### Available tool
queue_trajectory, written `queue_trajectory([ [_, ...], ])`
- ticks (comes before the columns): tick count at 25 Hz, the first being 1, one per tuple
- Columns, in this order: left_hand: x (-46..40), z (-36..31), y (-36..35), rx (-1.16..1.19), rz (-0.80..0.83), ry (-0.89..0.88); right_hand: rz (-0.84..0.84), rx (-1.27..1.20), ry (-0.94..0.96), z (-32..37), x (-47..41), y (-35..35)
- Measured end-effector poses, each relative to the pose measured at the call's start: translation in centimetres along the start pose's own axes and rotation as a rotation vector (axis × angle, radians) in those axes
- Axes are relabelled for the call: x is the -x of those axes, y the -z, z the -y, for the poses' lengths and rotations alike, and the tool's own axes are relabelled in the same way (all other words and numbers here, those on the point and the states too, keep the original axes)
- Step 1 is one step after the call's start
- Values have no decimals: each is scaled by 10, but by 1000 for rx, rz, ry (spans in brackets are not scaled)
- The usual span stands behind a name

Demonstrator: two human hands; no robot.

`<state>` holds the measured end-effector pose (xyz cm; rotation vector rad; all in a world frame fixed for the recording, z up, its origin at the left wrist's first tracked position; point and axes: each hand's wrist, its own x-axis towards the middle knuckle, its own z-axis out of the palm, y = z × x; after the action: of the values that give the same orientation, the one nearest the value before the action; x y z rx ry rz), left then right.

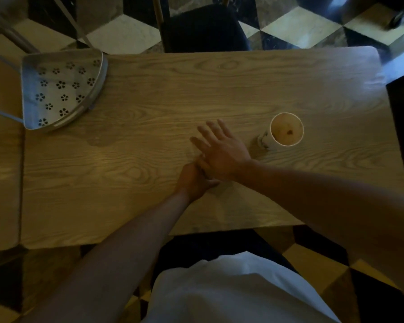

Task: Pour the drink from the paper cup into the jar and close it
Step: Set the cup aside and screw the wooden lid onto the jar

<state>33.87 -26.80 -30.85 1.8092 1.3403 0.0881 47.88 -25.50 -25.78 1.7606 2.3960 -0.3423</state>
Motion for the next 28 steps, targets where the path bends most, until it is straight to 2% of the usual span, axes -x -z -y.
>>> queue_trajectory([
  [1, 0, 0, -1, -41, 9, -4, 3, -2, 66, -3, 0, -2],
  [3, -2, 4, -4, -97, 20, -5, 19, -55, 63, -5, 0, -7],
  [6, -2, 8, -10, -80, 6, -11, 26, -139, -76, 0, 2, -11],
  [13, 8, -3, 0, 108, 6, -29, -184, -334, -598, 24, 7, -16],
  [17, 8, -8, 1, 121, 1, -21, -152, -388, -578, 23, 8, -13],
  [18, 8, -7, 1, 143, 2, -23, -166, -486, -550, 20, 9, -11],
  [21, 9, -2, 3, 231, 20, -37, -308, -1005, -553, -7, 23, -2],
  [22, 9, 0, 4, 256, 39, -45, -348, -1075, -586, -18, 32, -5],
  [23, 7, 3, 5, 279, 60, -58, -327, -1076, -626, -30, 41, -13],
  [25, 5, 10, 6, 269, 83, -89, -125, -1022, -639, -48, 59, -33],
  [28, 5, 14, 9, 275, 97, -79, 149, -981, -398, -53, 78, -53],
])
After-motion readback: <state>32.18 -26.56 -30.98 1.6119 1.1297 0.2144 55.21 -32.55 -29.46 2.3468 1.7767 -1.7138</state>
